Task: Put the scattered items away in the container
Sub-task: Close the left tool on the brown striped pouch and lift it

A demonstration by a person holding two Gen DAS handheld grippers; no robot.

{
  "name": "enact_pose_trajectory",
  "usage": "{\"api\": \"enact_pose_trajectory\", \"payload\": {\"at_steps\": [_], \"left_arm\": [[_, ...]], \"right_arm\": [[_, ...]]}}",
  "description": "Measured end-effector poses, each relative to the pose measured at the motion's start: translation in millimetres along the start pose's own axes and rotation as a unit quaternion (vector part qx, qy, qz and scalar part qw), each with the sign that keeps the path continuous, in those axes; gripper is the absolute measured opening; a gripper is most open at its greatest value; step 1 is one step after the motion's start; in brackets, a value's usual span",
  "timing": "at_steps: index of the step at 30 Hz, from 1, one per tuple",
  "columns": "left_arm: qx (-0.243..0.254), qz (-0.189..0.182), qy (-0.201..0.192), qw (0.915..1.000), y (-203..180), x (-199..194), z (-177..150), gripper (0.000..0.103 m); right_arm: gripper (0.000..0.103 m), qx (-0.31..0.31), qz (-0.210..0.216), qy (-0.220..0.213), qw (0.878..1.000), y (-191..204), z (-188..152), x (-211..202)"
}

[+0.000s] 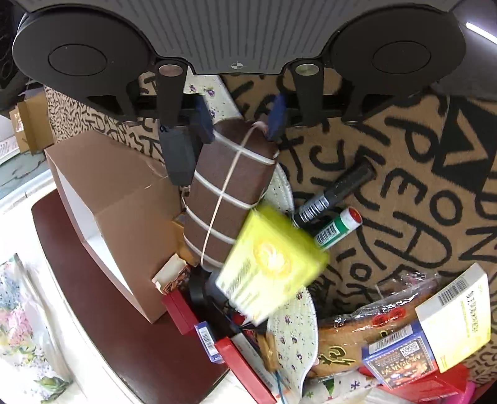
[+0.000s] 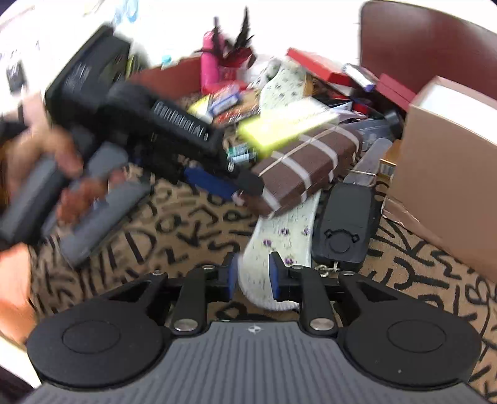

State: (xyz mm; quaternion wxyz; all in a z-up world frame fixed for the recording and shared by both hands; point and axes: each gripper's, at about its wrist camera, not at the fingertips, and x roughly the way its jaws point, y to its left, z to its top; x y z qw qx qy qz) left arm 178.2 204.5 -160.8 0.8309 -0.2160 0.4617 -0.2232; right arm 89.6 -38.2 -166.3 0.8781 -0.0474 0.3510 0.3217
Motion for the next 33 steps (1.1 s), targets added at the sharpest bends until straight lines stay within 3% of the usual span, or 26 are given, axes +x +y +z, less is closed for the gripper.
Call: {"api": "enact_pose_trajectory", "payload": {"at_steps": [3,6,9,11,13,16,22,27,31,33], "left_arm": [[0.009,0.002,-0.013,0.9999,-9,-2,-3,0.072],[0.028,0.007,-0.007,0.9995,-18,1,-4,0.072],[0.058,0.037,-0.024,0.9973,-23,2,-9,0.072],[0.067,0.053,-0.044,0.9954,-24,2,-11,0.072],[0.068,0.057,-0.055,0.9945,-23,0,-10,0.072],[0.064,0.054,-0.071,0.994,-21,-5,-7,0.076],[0.075,0.056,-0.053,0.9942,-24,11,2,0.079],[0.088,0.062,-0.032,0.9937,-23,35,9,0.083],[0.087,0.067,-0.034,0.9934,-19,40,17,0.086],[0.091,0.076,-0.034,0.9924,-20,41,18,0.074]], "right_arm": [[0.044,0.037,0.006,-0.033,0.999,-9,10,-12],[0.046,0.043,-0.023,-0.058,0.997,-19,16,-19],[0.052,0.046,-0.068,-0.056,0.995,-28,18,-13],[0.052,0.067,-0.069,-0.048,0.994,-34,17,-10],[0.052,0.077,-0.045,-0.046,0.995,-35,17,-8],[0.052,0.052,-0.032,-0.039,0.997,-26,18,1],[0.055,0.041,0.006,-0.001,0.999,-15,12,26],[0.06,0.039,-0.022,0.017,0.999,-23,8,41],[0.056,0.049,-0.039,0.016,0.998,-35,14,47],[0.06,0.045,-0.044,0.018,0.998,-34,19,52]]}}
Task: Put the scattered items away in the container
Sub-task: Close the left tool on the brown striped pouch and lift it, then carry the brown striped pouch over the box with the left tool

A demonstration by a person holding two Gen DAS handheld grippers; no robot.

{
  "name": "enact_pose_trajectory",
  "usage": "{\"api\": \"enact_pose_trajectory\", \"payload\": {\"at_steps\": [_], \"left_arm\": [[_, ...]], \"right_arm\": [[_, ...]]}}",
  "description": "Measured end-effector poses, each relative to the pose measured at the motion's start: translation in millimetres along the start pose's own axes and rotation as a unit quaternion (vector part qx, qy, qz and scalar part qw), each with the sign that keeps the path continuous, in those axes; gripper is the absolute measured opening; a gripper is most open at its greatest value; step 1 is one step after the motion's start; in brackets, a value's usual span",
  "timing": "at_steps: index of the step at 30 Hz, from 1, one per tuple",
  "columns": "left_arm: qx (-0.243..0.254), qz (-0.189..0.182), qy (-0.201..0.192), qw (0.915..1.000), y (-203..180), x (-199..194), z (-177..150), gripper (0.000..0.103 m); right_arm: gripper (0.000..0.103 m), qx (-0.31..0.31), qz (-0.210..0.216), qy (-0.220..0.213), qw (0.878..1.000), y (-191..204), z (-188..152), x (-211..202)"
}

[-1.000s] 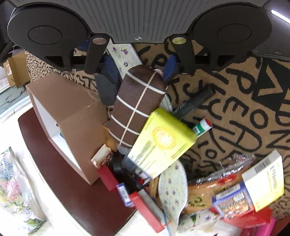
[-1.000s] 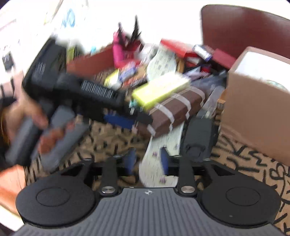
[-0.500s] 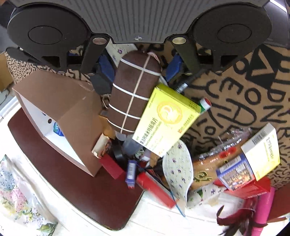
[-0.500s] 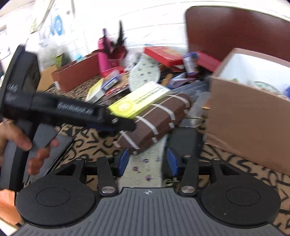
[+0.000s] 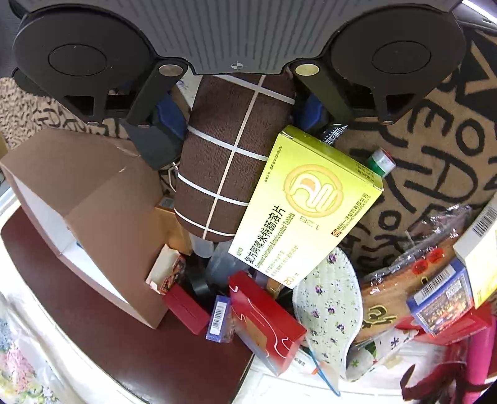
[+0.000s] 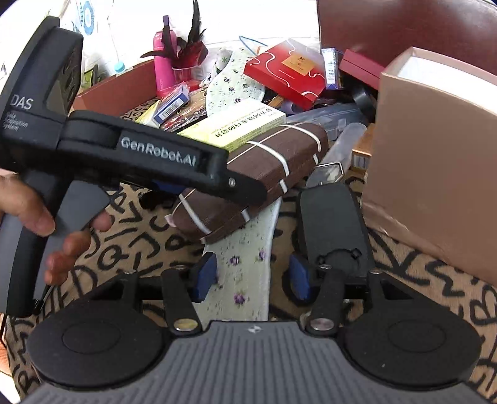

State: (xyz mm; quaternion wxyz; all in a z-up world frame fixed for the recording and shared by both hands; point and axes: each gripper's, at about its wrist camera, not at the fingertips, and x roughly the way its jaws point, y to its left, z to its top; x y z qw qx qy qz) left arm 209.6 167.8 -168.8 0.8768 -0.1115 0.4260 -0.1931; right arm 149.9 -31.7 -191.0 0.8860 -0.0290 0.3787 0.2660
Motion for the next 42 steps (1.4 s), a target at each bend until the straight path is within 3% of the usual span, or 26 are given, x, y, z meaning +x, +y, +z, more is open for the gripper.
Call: {"api": "enact_pose_trajectory", "payload": {"at_steps": [2,5,7,16,19,22,29,34,38,42], "left_arm": [[0.005,-0.001,0.001,1.0,1,-2,-2,0.071],[0.01,-0.012,0.014,0.9998,0,-8,-11,0.065],[0.015,-0.024,0.026,0.9993,-1,-13,-21,0.064],[0.029,-0.04,0.063,0.9968,-6,-56,-64,0.066],[0.02,-0.038,0.046,0.998,-6,-64,-57,0.077],[0.014,-0.039,0.031,0.9987,-5,-65,-45,0.075],[0.048,-0.04,0.06,0.9962,-13,-38,-30,0.082],[0.047,-0.056,0.091,0.9932,-2,-18,-27,0.082],[0.044,-0.076,0.1,0.9911,5,-18,-26,0.08],[0.04,-0.071,0.096,0.992,6,-21,-29,0.077]], "right_arm": [[0.061,-0.007,-0.001,0.005,1.0,4,1,2],[0.053,-0.017,0.011,0.012,1.0,6,-6,-2],[0.053,-0.021,0.014,0.017,1.0,7,-12,-8],[0.062,-0.035,0.03,0.026,0.999,14,-47,-51],[0.066,-0.031,0.036,0.019,0.999,19,-46,-59],[0.075,-0.034,0.038,0.002,0.999,23,-41,-62],[0.086,-0.033,0.05,-0.011,0.998,30,-32,-52],[0.088,-0.014,0.065,-0.025,0.997,24,-23,-30],[0.093,0.047,0.098,-0.02,0.994,9,-19,-11],[0.091,0.036,0.094,-0.019,0.995,14,-16,-8]]}}
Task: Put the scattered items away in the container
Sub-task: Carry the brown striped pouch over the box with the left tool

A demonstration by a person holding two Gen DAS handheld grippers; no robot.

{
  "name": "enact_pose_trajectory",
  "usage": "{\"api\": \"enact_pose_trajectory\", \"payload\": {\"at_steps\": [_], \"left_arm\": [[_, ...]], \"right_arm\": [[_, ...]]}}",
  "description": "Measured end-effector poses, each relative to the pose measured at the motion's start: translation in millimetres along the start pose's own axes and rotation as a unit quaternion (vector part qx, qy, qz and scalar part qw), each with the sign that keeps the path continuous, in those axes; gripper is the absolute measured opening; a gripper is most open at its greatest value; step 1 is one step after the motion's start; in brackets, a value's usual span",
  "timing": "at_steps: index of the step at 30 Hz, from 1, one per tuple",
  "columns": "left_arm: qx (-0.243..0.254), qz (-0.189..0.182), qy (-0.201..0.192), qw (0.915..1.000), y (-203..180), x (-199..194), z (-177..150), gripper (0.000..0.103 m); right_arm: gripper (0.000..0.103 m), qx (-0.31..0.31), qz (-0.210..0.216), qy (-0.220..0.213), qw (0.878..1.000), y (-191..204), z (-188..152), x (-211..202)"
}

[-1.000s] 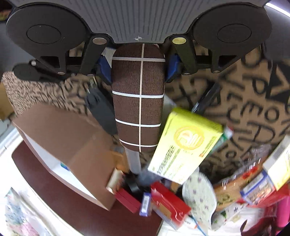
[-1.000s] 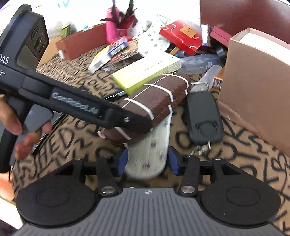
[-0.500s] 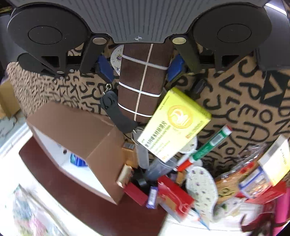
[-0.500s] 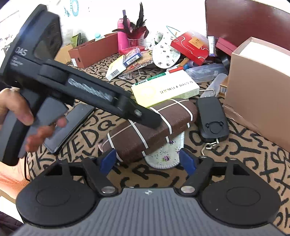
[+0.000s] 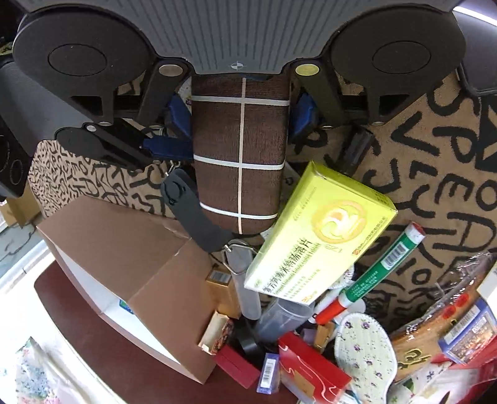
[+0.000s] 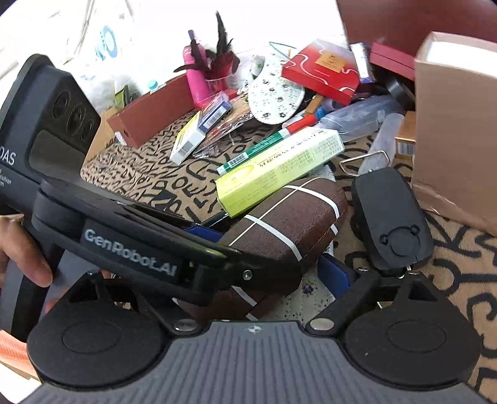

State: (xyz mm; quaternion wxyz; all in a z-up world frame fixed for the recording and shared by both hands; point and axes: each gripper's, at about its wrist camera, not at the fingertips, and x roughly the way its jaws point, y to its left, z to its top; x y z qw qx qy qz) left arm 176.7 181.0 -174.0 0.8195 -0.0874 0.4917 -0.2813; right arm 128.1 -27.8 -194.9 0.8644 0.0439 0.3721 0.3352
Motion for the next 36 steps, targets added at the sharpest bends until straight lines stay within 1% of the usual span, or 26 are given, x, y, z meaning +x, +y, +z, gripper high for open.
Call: {"api": "enact_pose_trajectory", "payload": {"at_steps": [4,6,7,11,12,14,16,20,23,26,30,33,36], "left_arm": [[-0.028,-0.022,0.004,0.9994,-5,-1,-7,0.072],[-0.03,-0.026,0.007,0.9992,-11,0,-11,0.064],[-0.028,-0.023,0.004,0.9993,-14,-2,-13,0.065],[-0.022,-0.028,0.001,0.9994,-27,-10,-21,0.064],[-0.019,-0.03,-0.002,0.9994,-31,-12,-23,0.064],[-0.015,-0.037,-0.01,0.9992,-41,-17,-25,0.064],[-0.016,-0.046,-0.017,0.9987,-51,-22,-25,0.064],[0.013,-0.052,-0.045,0.9976,-85,-37,-21,0.064],[0.032,-0.064,-0.073,0.9948,-110,-49,-9,0.064],[0.045,-0.079,-0.101,0.9907,-136,-59,11,0.064],[0.067,-0.101,-0.139,0.9828,-171,-72,46,0.064],[0.073,-0.12,-0.16,0.9772,-193,-78,75,0.064],[0.083,-0.133,-0.174,0.9721,-209,-76,101,0.064]], "right_arm": [[0.09,-0.008,-0.002,0.017,1.0,6,-4,-4],[0.083,-0.027,-0.015,0.017,0.999,13,-7,-6],[0.077,-0.024,-0.019,0.016,0.999,13,-7,-9],[0.072,-0.014,-0.006,0.01,1.0,10,-11,-28],[0.072,-0.014,-0.004,0.005,1.0,9,-12,-35],[0.065,-0.012,-0.006,-0.006,1.0,7,-12,-49],[0.061,-0.012,-0.011,-0.018,1.0,4,-11,-64],[0.059,-0.032,-0.023,-0.052,0.998,1,-2,-97],[0.058,-0.047,-0.04,-0.088,0.994,-1,10,-125],[0.058,-0.063,-0.058,-0.12,0.989,-4,29,-155],[0.058,-0.091,-0.088,-0.162,0.979,-11,61,-193],[0.057,-0.106,-0.107,-0.188,0.971,-19,86,-217],[0.057,-0.112,-0.123,-0.208,0.964,-29,108,-229]]}}
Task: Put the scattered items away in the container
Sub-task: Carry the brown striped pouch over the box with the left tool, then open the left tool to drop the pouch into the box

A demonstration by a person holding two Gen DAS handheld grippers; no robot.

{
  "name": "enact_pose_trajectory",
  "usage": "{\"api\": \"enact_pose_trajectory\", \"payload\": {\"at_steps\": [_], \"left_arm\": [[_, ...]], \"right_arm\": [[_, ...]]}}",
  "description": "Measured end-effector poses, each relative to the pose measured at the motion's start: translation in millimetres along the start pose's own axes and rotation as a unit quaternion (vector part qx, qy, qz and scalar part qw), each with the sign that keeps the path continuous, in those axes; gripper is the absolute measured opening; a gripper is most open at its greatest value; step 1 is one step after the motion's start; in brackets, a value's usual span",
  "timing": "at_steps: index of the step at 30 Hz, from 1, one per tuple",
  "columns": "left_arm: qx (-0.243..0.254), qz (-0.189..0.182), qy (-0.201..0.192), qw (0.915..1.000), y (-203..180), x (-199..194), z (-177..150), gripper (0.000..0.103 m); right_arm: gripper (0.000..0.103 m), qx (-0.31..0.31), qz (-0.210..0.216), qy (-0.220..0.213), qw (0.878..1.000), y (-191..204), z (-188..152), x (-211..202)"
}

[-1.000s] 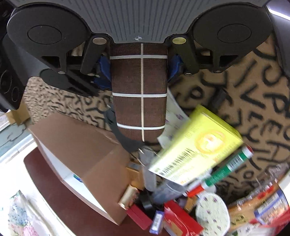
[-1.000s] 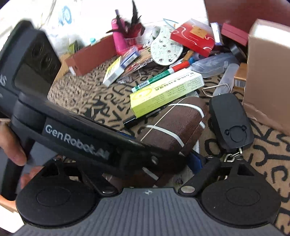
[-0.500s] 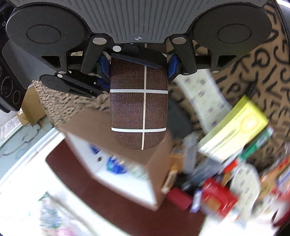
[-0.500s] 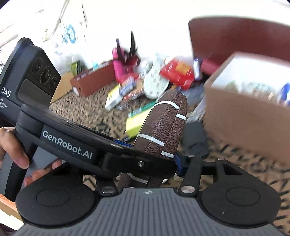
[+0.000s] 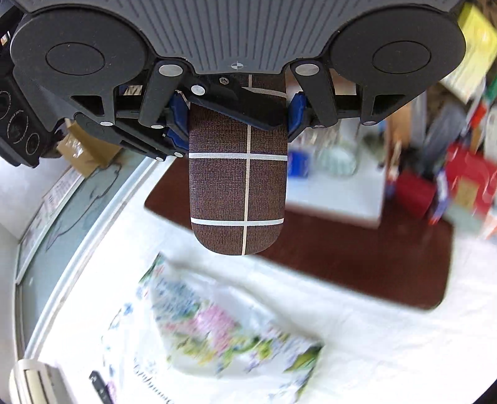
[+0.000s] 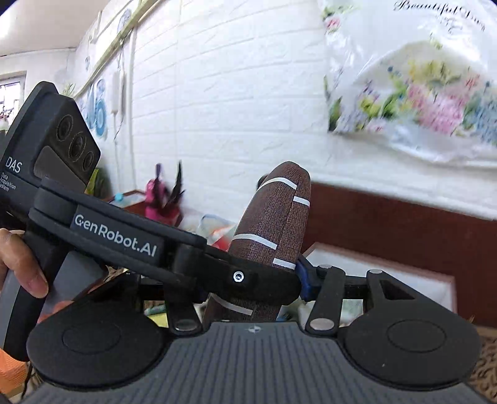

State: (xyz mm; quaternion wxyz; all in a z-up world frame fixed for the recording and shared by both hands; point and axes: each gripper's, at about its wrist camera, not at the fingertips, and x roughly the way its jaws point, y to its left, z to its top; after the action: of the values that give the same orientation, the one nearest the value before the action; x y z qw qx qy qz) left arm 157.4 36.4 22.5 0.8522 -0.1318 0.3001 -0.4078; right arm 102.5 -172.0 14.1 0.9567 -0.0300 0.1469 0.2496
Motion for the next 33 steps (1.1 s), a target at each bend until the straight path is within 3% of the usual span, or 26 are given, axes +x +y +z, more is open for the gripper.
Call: {"api": "enact_pose_trajectory", "payload": {"at_steps": [6,17,29,33], "left_arm": [[-0.014,-0.013,-0.001,0.9998,16,38,22,0.064],[-0.069,-0.006,0.03,0.9971,99,101,1,0.064],[-0.067,0.027,0.049,0.9962,128,119,-10,0.066],[-0.073,0.03,0.041,0.9961,129,115,-10,0.078]], "right_arm": [[0.057,0.014,-0.015,-0.002,1.0,-31,6,27],[0.055,0.055,-0.003,0.069,0.996,-54,-43,106],[0.051,0.093,0.009,0.115,0.989,-61,-68,143],[0.056,0.091,0.011,0.116,0.989,-58,-65,144]]}}
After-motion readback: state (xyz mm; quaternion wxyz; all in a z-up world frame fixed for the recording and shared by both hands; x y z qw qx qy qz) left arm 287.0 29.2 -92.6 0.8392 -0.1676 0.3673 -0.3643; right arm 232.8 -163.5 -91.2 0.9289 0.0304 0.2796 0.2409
